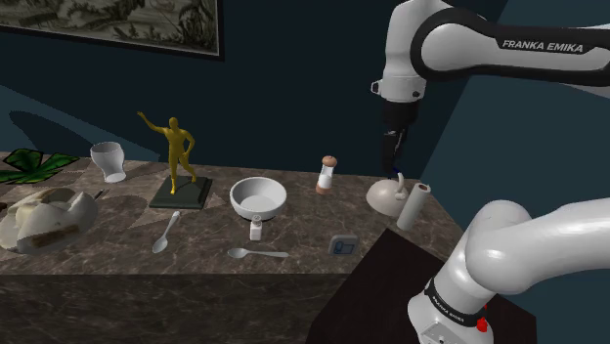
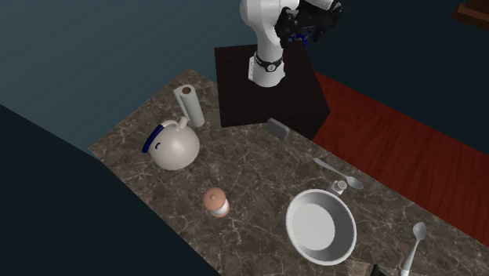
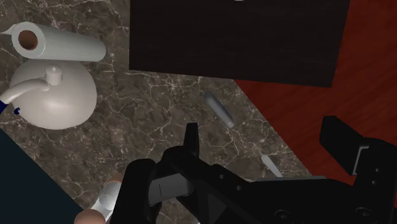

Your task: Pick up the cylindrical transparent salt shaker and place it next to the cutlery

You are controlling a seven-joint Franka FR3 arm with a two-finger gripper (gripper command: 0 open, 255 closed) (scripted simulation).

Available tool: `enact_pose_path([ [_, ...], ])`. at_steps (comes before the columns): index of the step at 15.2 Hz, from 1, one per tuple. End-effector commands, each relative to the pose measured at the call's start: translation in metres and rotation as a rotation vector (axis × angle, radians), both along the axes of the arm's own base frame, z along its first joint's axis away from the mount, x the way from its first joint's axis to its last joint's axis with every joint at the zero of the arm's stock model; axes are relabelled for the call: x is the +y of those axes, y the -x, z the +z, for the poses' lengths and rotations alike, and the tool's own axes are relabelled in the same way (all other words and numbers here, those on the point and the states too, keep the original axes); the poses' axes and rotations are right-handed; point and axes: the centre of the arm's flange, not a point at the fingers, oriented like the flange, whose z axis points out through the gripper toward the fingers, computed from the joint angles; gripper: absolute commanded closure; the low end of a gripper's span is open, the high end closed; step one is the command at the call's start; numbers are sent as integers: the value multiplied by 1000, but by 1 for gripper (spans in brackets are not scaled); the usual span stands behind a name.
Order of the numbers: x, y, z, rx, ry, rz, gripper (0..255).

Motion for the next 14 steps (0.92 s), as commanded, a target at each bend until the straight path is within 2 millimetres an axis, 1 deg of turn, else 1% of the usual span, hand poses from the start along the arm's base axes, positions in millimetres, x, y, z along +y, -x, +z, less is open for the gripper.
enact_pose_path([
  [1, 0, 0, 0, 0, 0, 0, 0],
  [14, -100, -97, -83, -91, -5, 31, 0],
])
